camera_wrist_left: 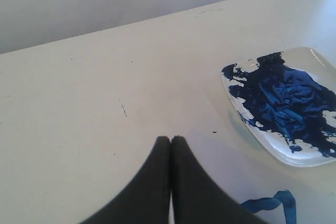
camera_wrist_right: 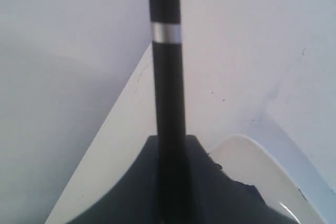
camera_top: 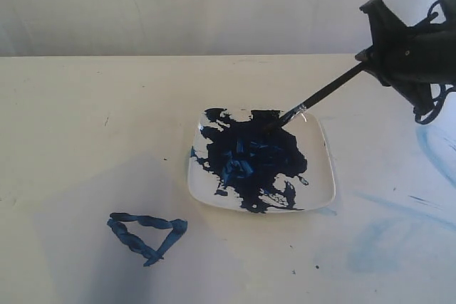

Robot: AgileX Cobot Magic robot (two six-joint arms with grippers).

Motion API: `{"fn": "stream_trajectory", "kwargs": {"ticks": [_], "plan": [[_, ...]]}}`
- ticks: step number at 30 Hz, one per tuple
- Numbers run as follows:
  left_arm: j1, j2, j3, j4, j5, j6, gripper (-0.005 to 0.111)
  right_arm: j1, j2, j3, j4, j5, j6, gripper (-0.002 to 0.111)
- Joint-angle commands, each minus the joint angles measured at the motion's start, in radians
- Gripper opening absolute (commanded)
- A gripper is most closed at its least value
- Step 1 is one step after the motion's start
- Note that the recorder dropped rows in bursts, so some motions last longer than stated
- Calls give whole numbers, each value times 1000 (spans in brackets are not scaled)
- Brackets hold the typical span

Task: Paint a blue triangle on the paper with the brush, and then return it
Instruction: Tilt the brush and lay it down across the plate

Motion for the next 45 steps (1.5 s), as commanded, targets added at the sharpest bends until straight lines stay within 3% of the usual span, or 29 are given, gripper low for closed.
{"fn": "stream_trajectory", "kwargs": {"ticks": [1,10,37,45], "plan": [[0,-5,7,-20,4,1,0,47,30,3,5,-83,26,0],[0,-5,13,-24,0,1,0,78,161,3,5,-55,171,0],[0,-5,13,-33,-8,21,0,78,258,-12,5,-127,304,0],[0,-5,13,-33,-8,21,0,78,299,-58,5,-73,300,0]]}}
